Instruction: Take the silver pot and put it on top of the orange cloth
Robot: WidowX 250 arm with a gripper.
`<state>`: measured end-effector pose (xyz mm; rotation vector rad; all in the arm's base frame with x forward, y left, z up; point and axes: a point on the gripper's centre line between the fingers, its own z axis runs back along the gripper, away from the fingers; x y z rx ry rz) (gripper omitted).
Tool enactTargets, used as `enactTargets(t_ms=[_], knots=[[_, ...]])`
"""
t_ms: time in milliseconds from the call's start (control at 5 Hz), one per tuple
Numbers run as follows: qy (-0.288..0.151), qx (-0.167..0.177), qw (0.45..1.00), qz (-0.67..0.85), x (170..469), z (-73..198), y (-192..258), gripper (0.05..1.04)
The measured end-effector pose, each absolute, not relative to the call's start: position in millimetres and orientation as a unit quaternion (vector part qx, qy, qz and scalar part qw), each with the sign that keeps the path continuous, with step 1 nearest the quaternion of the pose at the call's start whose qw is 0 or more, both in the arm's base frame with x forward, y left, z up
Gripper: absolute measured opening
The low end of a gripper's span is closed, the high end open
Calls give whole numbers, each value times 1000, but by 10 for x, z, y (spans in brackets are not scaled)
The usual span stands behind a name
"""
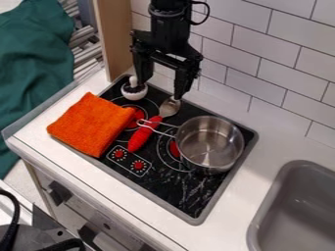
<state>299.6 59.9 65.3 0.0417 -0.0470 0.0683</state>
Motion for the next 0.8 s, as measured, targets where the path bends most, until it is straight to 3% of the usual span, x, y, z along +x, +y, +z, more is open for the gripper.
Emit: enactTargets(t_ms=[200,400,800], knots=[[-7,18,999,35,2954,545,591,1009],[-47,34,998,13,3072,517,508,1009],[-73,63,995,-1,3241,544,-23,1009]])
